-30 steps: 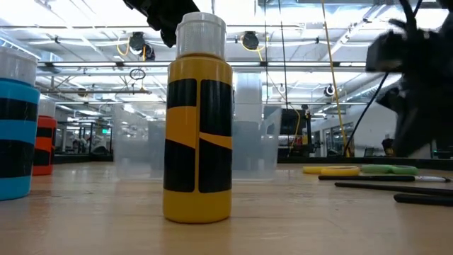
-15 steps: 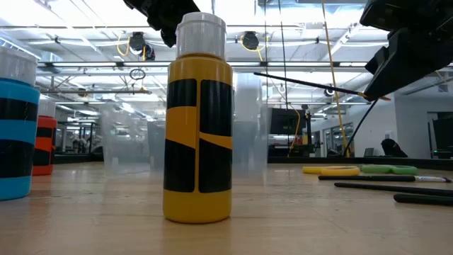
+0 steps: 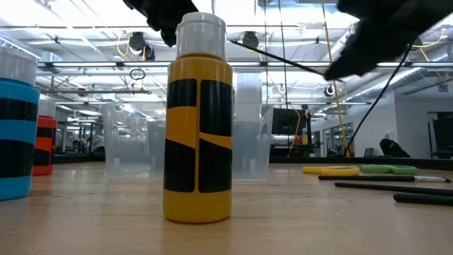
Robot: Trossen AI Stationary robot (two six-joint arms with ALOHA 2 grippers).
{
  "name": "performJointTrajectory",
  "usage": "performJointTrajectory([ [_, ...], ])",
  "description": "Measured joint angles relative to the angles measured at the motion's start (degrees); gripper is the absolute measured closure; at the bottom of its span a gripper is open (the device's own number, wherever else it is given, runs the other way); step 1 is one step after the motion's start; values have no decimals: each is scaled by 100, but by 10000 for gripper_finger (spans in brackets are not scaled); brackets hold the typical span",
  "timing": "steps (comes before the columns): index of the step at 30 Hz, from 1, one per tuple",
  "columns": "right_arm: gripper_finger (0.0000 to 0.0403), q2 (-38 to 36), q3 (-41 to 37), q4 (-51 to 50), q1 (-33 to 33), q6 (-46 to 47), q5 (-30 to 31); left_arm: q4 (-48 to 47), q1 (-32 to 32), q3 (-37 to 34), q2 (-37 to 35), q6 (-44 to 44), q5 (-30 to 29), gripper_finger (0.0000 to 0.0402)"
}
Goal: Pick & Place Paint Supplies
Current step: Put the gold paintbrush into the bottom black bin
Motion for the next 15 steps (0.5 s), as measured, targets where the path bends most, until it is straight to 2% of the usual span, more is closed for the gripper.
performJointTrajectory([
  [3,403,10,0,542,-612,-549,-253,-54,1,0,-133,38,-5,215],
  [8,403,286,48,1529,-1745,-1523,-1481,-418,0,0,-439,38,-333,215],
  [15,403,1444,947,1830,-2824,-2249,-2575,-1004,1,2,-971,-75,-1044,215],
])
